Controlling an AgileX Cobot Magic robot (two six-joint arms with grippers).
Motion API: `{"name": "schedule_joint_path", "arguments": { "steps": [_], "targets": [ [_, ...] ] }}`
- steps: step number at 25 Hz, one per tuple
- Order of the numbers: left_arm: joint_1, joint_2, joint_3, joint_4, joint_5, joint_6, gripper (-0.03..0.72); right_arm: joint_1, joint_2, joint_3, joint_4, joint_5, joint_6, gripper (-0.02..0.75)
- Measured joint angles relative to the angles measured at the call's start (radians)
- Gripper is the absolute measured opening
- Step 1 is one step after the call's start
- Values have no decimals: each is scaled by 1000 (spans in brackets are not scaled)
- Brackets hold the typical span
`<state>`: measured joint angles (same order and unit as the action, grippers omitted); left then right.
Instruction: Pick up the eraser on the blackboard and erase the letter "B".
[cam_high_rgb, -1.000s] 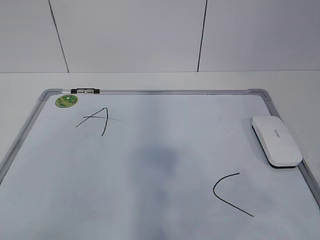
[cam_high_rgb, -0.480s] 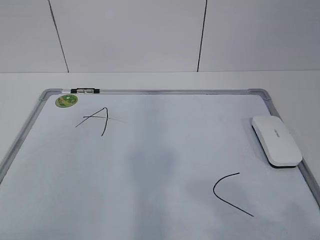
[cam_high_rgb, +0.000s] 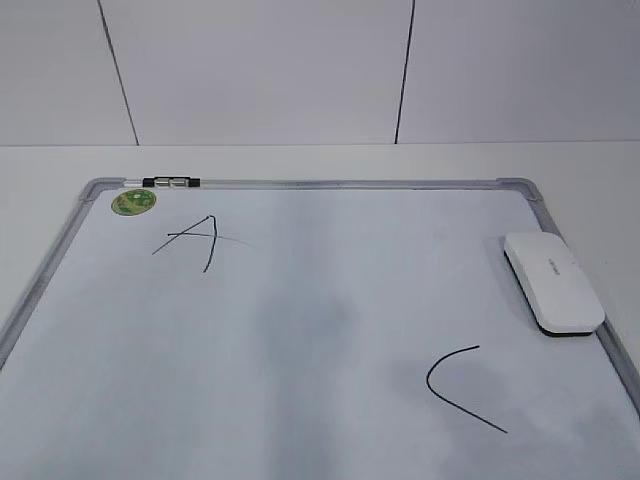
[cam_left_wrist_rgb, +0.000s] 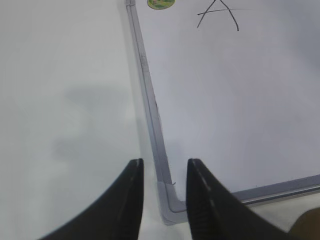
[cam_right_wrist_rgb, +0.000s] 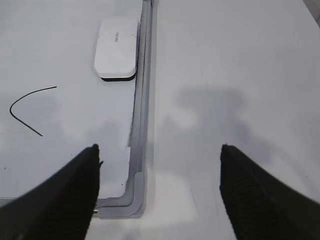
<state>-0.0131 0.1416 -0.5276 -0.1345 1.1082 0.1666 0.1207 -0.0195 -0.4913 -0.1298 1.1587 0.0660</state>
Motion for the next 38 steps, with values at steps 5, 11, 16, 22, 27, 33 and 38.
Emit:
{"name": "schedule_joint_path", "arguments": {
  "steps": [5,11,16,22,27,33,38],
  "targets": [
    [-7,0,2,-23,0,-36,223,0,0,0,0,0,0,589],
    [-7,-2,2,-5,0,-41,223,0,0,0,6,-2,2,589],
    [-7,-27,2,6,0,-41,223,0,0,0,21,-2,2,589],
    [-7,-130,3,22,1,-43,223,0,0,0,21,-4,4,589],
    [-7,-130,3,27,1,-43,223,0,0,0,21,-4,4,589],
    [-7,-132,3,34,1,-43,223,0,0,1,21,-4,4,589],
    [-7,-132,3,40,1,-43,223,0,0,1,21,-4,4,589]
  ]
}}
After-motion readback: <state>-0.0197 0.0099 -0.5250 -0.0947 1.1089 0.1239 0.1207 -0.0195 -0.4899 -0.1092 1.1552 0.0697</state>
